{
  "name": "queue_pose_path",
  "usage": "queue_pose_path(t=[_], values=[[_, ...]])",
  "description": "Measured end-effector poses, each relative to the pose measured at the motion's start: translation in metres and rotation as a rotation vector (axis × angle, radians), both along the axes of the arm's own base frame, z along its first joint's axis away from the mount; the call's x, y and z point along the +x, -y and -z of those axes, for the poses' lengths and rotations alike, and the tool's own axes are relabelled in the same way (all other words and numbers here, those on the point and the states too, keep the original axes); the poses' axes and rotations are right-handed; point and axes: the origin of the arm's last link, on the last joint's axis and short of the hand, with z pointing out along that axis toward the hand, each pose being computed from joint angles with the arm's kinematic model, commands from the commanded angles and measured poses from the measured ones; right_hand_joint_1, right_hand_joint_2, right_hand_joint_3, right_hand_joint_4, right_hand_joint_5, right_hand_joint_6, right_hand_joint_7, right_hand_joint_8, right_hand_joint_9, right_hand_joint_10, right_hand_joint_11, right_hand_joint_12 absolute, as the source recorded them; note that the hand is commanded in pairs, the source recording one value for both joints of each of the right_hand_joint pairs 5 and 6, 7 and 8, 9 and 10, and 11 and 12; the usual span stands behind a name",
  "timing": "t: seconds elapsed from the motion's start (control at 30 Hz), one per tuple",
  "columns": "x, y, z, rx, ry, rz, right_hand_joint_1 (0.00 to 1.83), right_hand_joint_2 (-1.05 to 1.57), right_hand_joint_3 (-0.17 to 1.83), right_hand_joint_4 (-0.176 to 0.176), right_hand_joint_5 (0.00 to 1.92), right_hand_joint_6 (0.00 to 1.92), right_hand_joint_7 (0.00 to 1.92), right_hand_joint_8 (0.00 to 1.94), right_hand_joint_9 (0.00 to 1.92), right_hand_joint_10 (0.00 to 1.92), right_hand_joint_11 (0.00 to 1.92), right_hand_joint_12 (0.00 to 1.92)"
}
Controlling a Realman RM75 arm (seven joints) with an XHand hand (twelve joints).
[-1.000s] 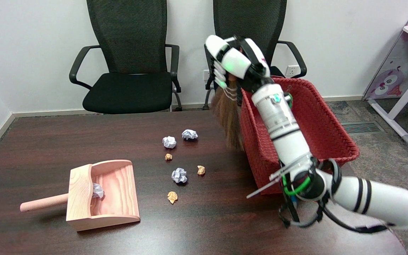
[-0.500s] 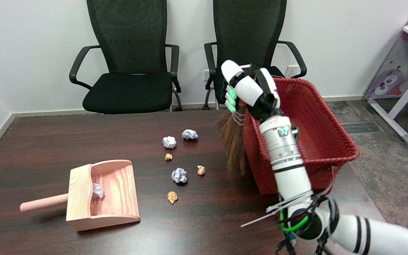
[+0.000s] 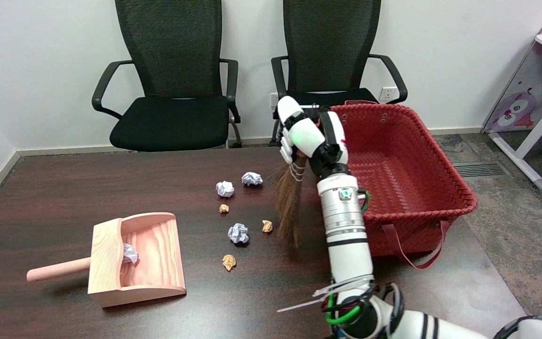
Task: Sweep the paper ball into the dustpan.
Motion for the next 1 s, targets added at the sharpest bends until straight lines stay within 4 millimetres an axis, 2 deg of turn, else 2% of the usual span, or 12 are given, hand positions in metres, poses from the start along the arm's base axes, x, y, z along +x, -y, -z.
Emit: queue_pose_path(t=[0.3, 0.57, 0.6, 0.63, 1.0], values=[[0.003, 0.008, 0.025, -0.025, -0.031, -0.028, 0.98, 1.57, 1.61, 0.176, 1.92, 1.92, 1.92, 1.92, 1.92, 1.92, 1.92, 1.92], [0.019, 0.014, 0.05, -0.005, -0.151, -0.065, 0.97, 1.57, 1.66, 0.176, 1.92, 1.92, 1.92, 1.92, 1.92, 1.92, 1.92, 1.92], [0.022, 0.015, 0.053, -0.003, -0.174, -0.07, 0.98, 1.57, 1.67, 0.167, 1.92, 1.92, 1.92, 1.92, 1.92, 1.92, 1.92, 1.92], [0.024, 0.015, 0.054, -0.005, -0.193, -0.074, 1.0, 1.57, 1.68, 0.089, 1.92, 1.92, 1.92, 1.92, 1.92, 1.92, 1.92, 1.92], [0.043, 0.018, 0.066, -0.009, -0.433, -0.036, 1.0, 1.57, 1.71, 0.087, 1.92, 1.92, 1.92, 1.92, 1.92, 1.92, 1.92, 1.92]])
